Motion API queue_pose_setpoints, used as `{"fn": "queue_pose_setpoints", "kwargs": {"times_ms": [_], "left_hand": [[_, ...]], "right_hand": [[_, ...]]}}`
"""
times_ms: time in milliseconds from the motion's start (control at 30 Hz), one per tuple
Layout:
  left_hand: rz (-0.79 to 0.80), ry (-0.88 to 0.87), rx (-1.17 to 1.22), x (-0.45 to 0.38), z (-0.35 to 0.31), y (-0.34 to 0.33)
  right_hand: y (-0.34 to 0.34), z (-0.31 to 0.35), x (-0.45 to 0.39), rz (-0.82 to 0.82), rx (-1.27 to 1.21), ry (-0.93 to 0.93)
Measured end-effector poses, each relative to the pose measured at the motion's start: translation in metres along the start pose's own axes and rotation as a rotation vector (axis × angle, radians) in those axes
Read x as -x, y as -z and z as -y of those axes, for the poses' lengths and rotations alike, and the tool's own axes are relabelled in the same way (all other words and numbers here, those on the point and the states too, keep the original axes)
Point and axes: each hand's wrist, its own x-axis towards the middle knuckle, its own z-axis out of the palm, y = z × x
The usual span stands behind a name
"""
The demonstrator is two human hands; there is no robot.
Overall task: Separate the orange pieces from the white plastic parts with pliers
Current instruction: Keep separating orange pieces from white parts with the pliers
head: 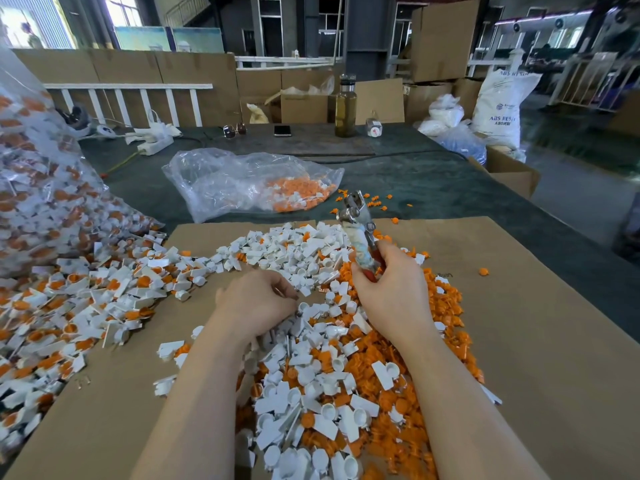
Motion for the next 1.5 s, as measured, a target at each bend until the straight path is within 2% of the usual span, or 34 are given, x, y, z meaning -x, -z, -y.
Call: {"fn": "queue_pose_setpoints", "kwargs": {"times_ms": [167, 267, 367, 433, 533, 600, 867, 1167, 1333, 1500], "left_hand": [[-0.031, -0.018, -0.004, -0.004, 0.001, -0.005], [-0.116, -0.051, 0.123, -0.007, 0.002, -0.009], [-0.246, -0.064, 0.401, -0.005, -0.002, -0.008], [-0.304, 0.023, 0.713, -0.003, -0.006, -0.004], [-0.287, 0.134, 1.209, -0.001, -0.012, 0.004], [-0.294, 0.160, 1.309, -0.002, -0.010, 0.006], [-0.146, 0.115, 1.212, -0.005, -0.012, -0.004], [-0.135, -0.027, 0.995, -0.004, -0.016, -0.016], [-0.137, -0.004, 1.119, -0.001, -0.022, -0.015], [-0.134, -0.016, 1.103, 0.003, -0.025, -0.015]], "right_hand": [[-0.001, -0.002, 0.000, -0.007, -0.005, 0.008], [-0.002, -0.002, -0.001, -0.017, 0.004, 0.013], [-0.002, -0.002, 0.000, -0.028, -0.007, 0.012], [-0.003, -0.001, 0.000, -0.032, -0.011, 0.016], [-0.003, -0.002, 0.000, -0.047, -0.016, 0.027], [-0.003, -0.001, 0.000, -0.058, -0.033, 0.038], [-0.007, 0.000, 0.002, -0.064, -0.072, 0.053], [-0.012, 0.002, 0.003, -0.060, -0.057, 0.068], [-0.013, 0.003, 0.004, -0.059, -0.049, 0.069], [-0.012, 0.002, 0.004, -0.060, -0.058, 0.061]]}}
